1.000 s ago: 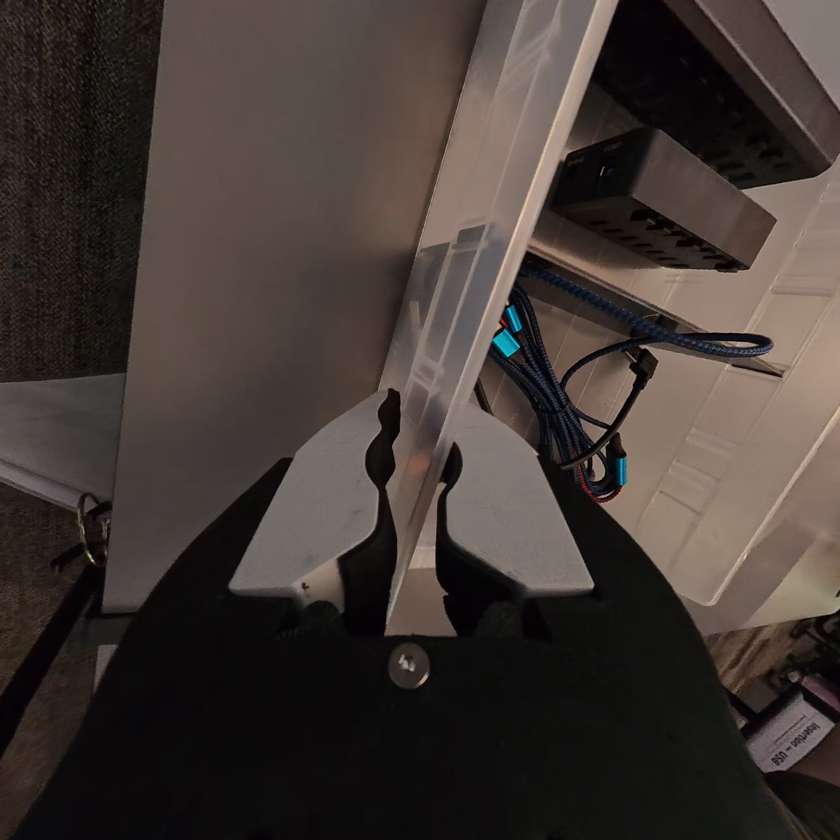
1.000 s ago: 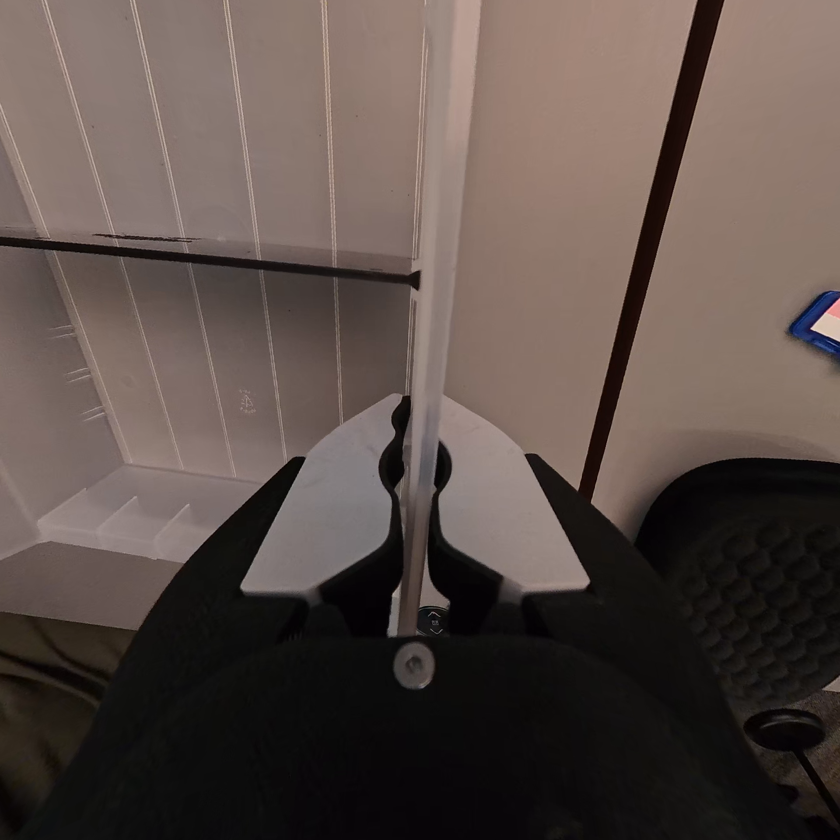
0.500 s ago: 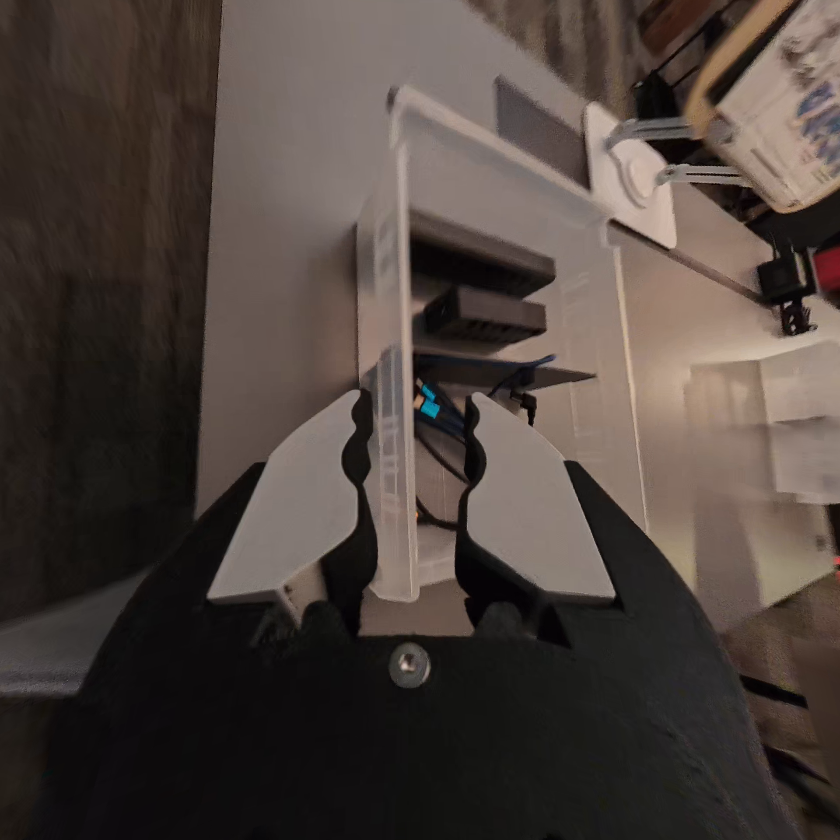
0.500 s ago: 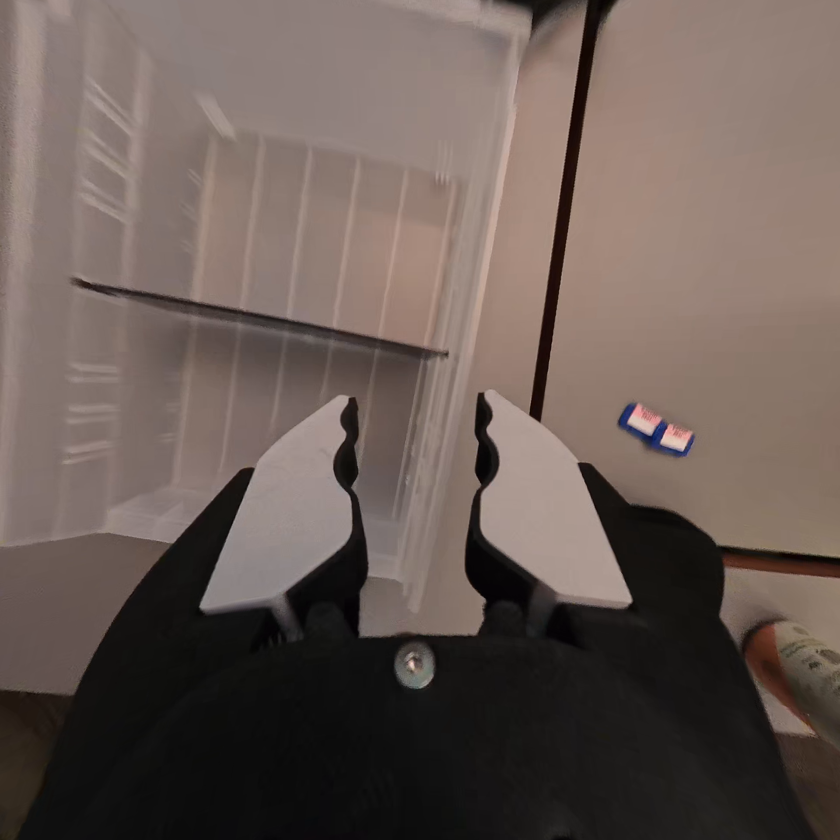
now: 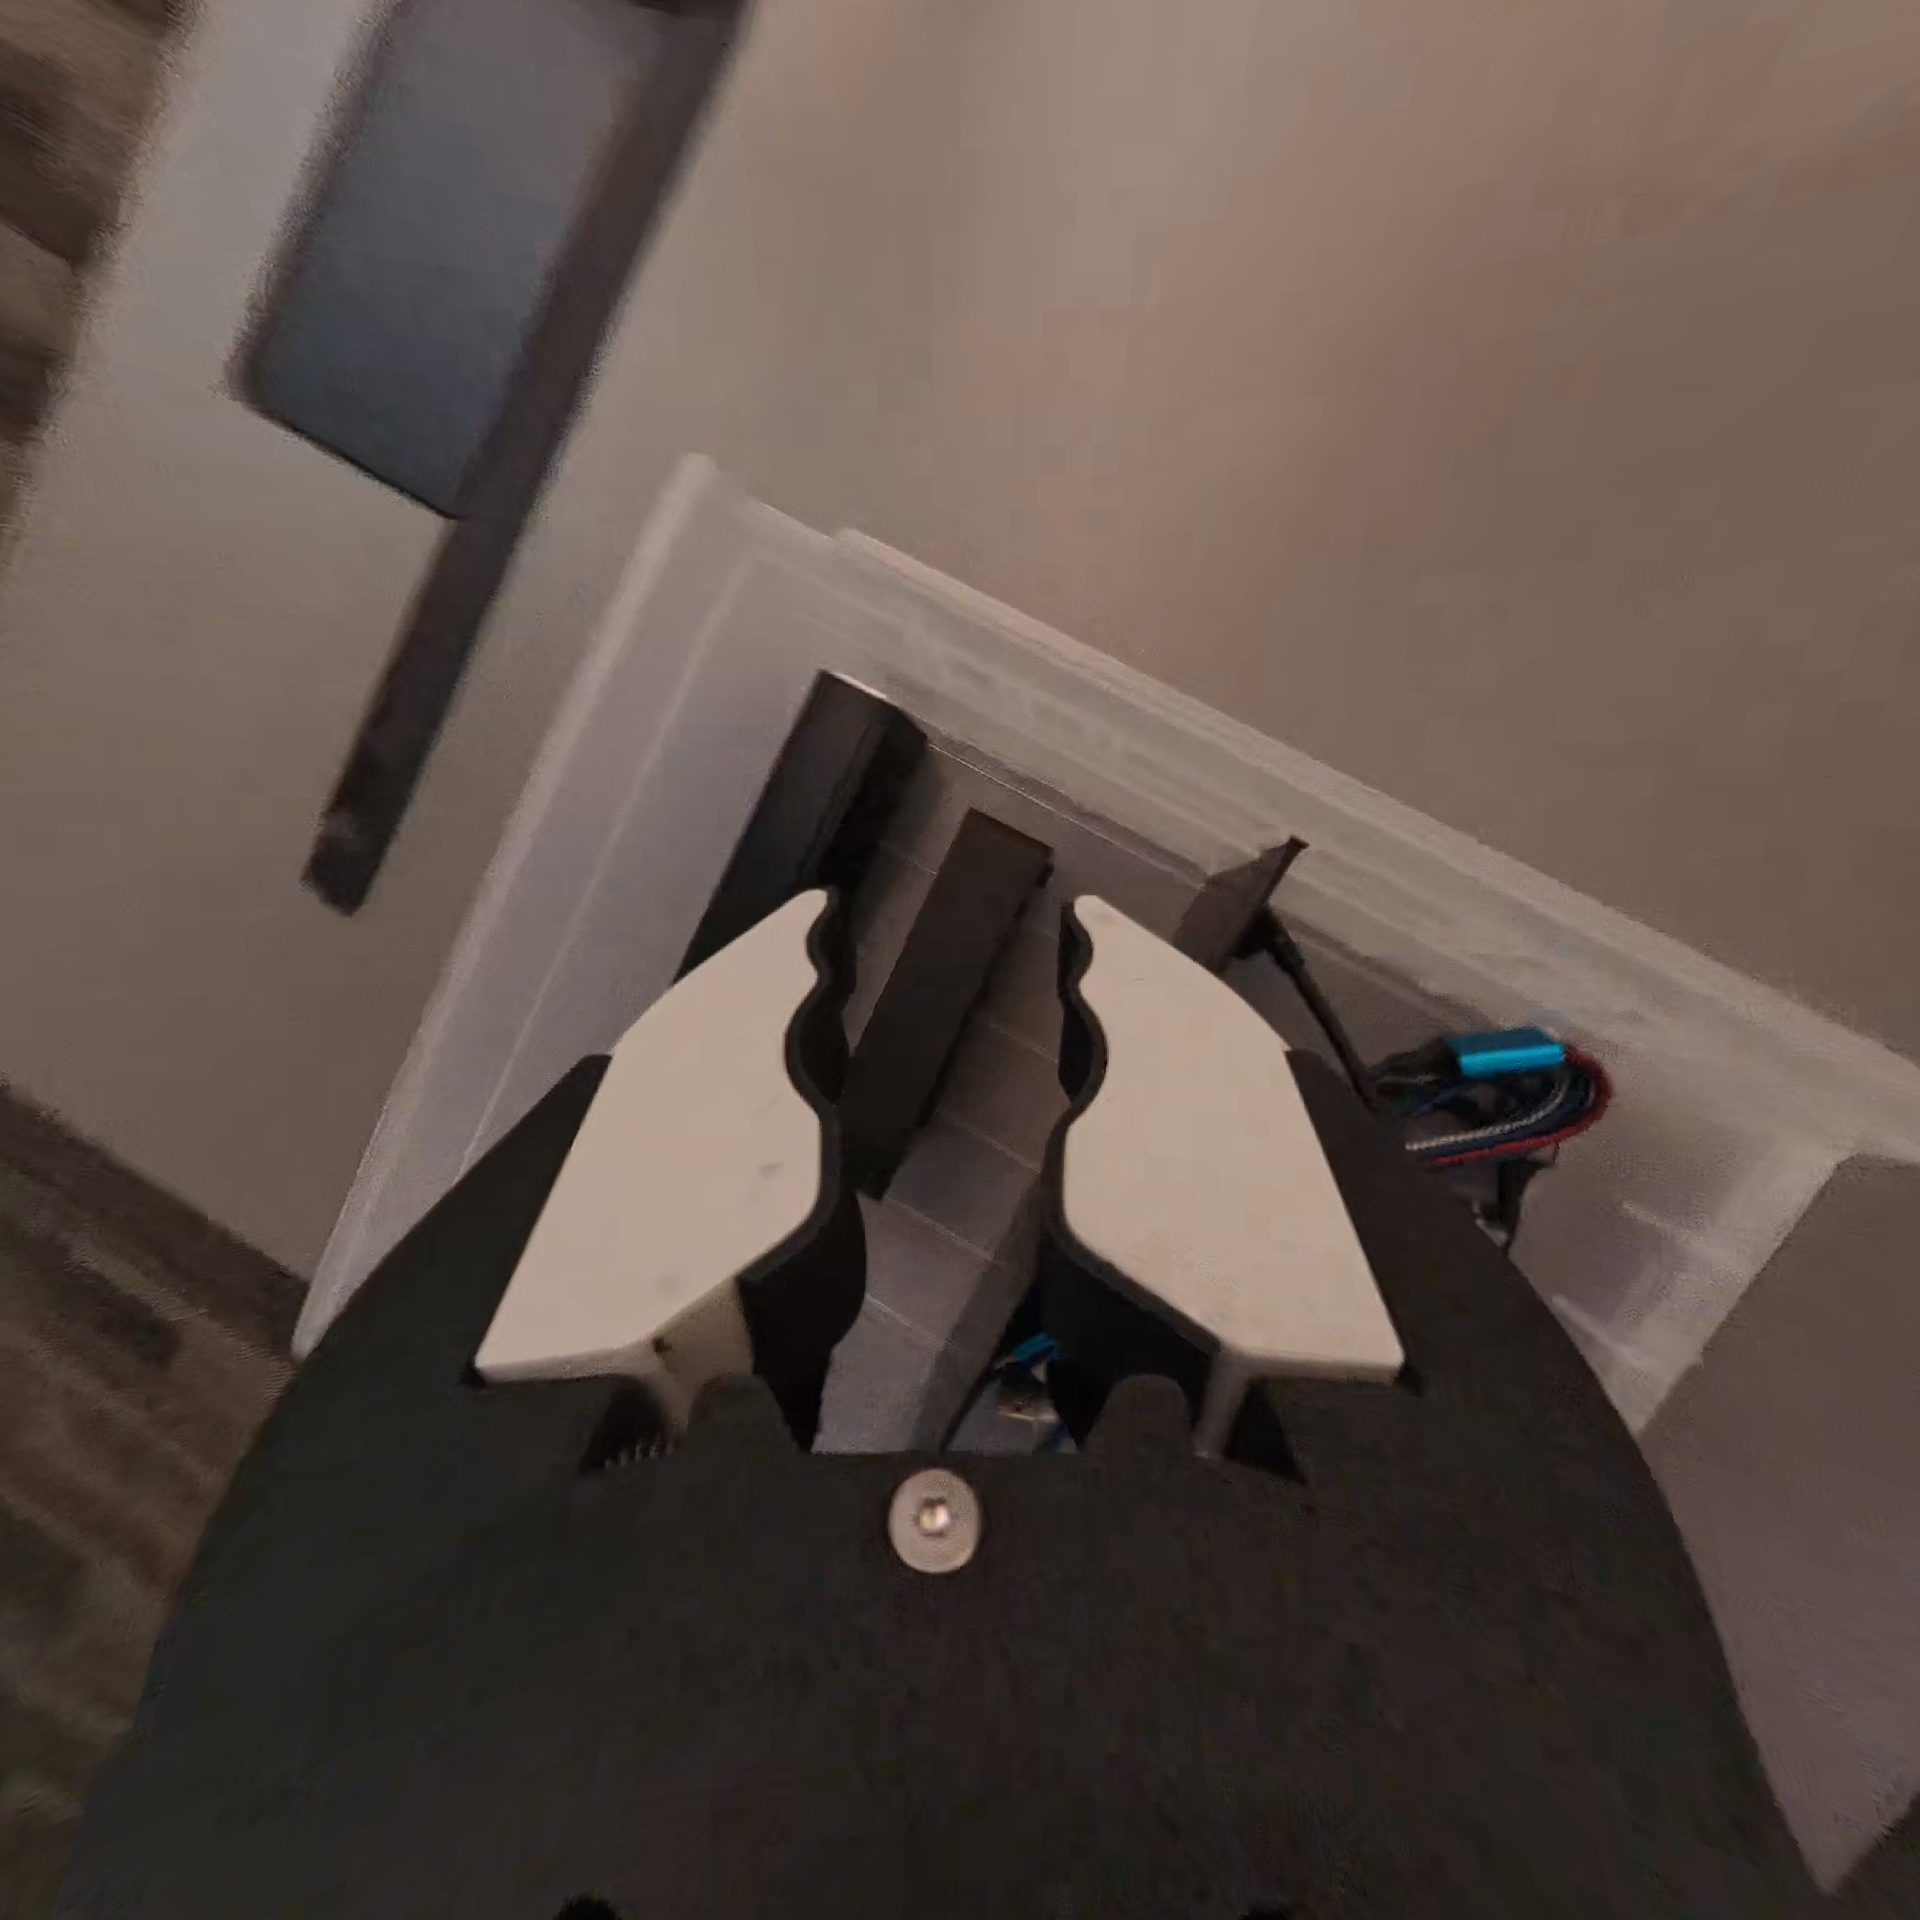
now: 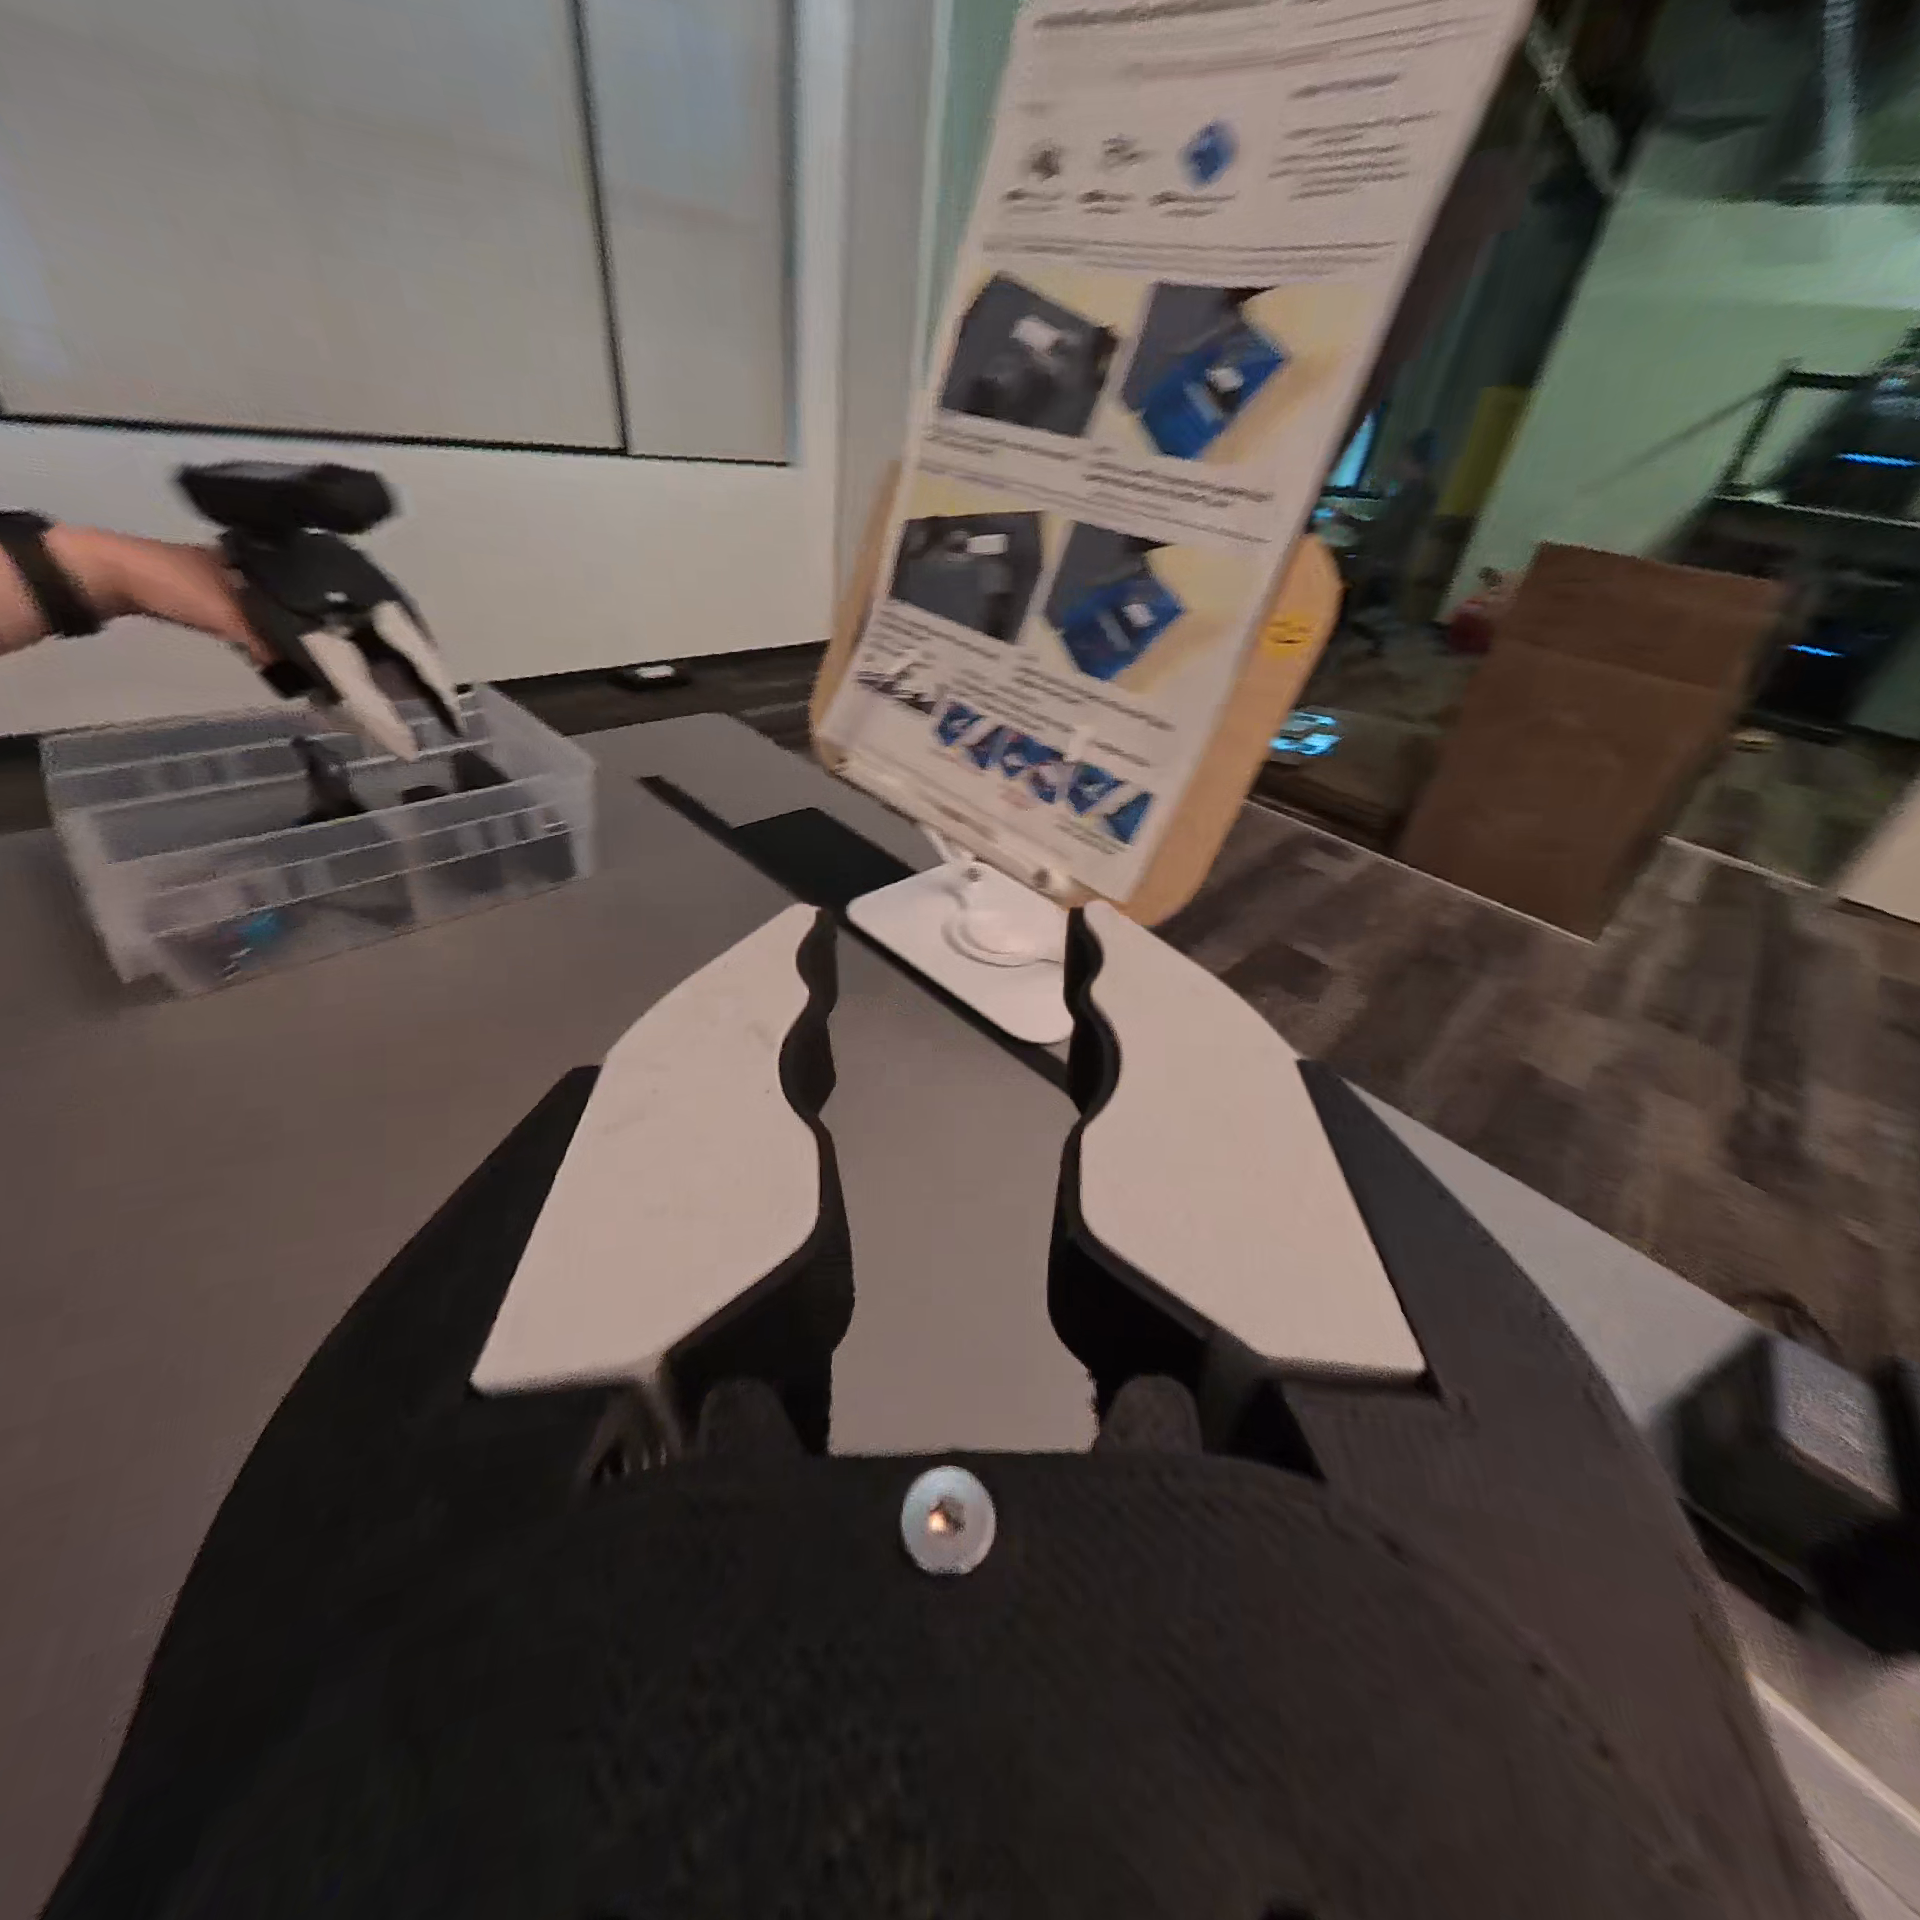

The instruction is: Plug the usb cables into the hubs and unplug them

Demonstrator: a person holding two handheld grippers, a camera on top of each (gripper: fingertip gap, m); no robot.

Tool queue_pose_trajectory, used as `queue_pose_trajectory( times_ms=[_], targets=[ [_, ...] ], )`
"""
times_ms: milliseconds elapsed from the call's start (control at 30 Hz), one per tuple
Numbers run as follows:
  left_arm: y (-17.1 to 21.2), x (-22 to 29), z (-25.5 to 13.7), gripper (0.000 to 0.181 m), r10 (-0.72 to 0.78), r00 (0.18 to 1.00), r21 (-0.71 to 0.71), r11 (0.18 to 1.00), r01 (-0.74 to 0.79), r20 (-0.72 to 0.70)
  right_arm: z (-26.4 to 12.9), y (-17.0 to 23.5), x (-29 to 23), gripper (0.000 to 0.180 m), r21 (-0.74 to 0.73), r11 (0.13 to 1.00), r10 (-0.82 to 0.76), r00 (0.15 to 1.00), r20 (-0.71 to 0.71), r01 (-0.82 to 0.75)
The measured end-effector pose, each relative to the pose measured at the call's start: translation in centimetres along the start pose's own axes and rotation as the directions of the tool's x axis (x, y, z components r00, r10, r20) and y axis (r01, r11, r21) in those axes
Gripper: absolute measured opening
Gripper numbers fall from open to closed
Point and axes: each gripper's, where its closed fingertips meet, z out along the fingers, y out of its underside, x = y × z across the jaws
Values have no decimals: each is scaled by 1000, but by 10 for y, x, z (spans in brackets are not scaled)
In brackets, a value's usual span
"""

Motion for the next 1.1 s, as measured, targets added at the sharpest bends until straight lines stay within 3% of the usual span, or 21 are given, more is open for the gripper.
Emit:
queue_pose_trajectory(
  times_ms=[200,333,600,733,833,933,1000,1100],
  targets=[
    [31,-6,30,31,136,984,-264,951,-163,-119,52,2,-62,42,11,995,-105,987,122,104],
    [50,-5,42,36,138,972,-327,925,-194,-189,65,0,-76,42,26,994,-113,978,176,110],
    [62,-8,61,28,217,959,-258,931,-259,-181,77,25,-70,42,-64,990,-114,975,189,128],
    [58,-10,51,27,143,975,-228,957,-181,-171,76,28,-66,40,-76,991,-92,976,198,109],
    [41,-20,24,26,88,990,-143,984,-104,-109,72,28,-63,40,-72,992,-91,976,196,107],
    [4,-23,-22,26,14,997,58,998,-10,-73,70,28,-61,40,-69,994,-75,977,202,90],
    [-33,-17,-58,26,-15,997,238,971,32,-71,71,26,-64,39,-52,997,-45,974,224,58],
    [-102,13,-107,26,-47,990,495,862,106,-130,78,26,-75,39,-55,998,11,964,267,4]
  ],
)
